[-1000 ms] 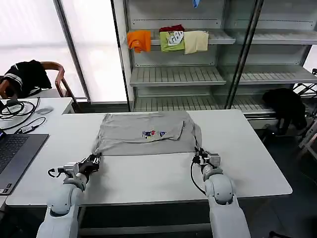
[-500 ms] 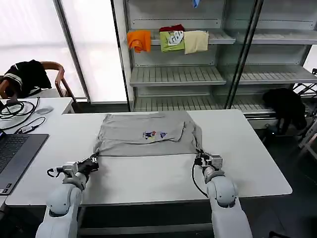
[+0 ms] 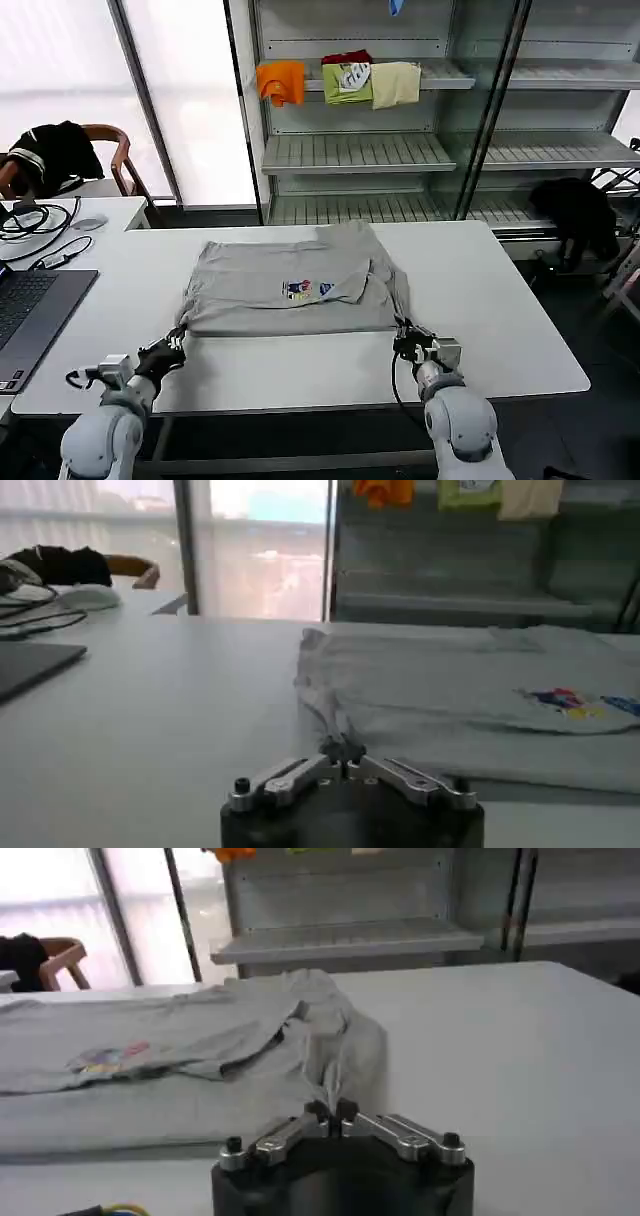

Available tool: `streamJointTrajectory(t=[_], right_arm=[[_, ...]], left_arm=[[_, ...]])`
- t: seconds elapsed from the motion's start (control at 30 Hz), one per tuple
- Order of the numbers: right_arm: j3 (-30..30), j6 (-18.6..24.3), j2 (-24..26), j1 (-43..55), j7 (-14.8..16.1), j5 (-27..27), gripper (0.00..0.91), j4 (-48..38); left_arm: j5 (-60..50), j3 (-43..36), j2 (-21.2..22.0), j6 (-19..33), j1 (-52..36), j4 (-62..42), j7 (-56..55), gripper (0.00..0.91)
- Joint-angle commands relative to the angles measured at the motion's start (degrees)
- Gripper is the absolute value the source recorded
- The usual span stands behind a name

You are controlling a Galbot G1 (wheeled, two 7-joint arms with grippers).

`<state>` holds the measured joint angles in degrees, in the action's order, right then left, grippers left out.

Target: Fold and organize the clothes.

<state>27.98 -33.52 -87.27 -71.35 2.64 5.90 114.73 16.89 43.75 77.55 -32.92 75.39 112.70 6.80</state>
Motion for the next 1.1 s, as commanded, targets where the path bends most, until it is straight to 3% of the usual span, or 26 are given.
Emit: streamJointTrajectory(t=[0.03,0.5,0.53,0.57,0.6,0.87,1.1], right_arm=[[0.33,0.1,1.56,-12.6,-0.51,1.54,0.0,12.23],[0.55,0.16,3.6,-18.67,-1.47,2.72,0.0,15.14],[0.4,0.15,3.63,-18.85,-1.85,2.7,0.907,15.0],[0.28,0.12,3.56,-19.1,-2.21,2.61,0.907,14.89],[0.04,0.15,3.44,-19.3,-2.76,2.36,0.907,14.81],[0.55,0.3,2.71,-20.05,-2.85,0.96,0.907,16.14],[2.54,0.38,1.29,-16.83,-2.02,0.69,0.907,19.66]], left_arm=[[4.06,1.75,3.47,-0.14,18.67,17.02,-5.66,0.0],[5.21,1.35,6.79,-0.07,21.88,19.03,-14.22,0.01],[5.4,1.21,7.06,-0.09,21.94,19.02,-14.81,0.262],[5.38,1.02,7.17,-0.1,21.96,18.98,-15.57,0.746],[5.18,0.81,7.23,-0.1,22.05,18.96,-16.66,0.907],[4.69,2.33,7.27,-0.06,20.84,19.81,-20.83,0.907],[2.54,7.02,6.99,2.14,17.4,22.15,-15.61,0.907]])
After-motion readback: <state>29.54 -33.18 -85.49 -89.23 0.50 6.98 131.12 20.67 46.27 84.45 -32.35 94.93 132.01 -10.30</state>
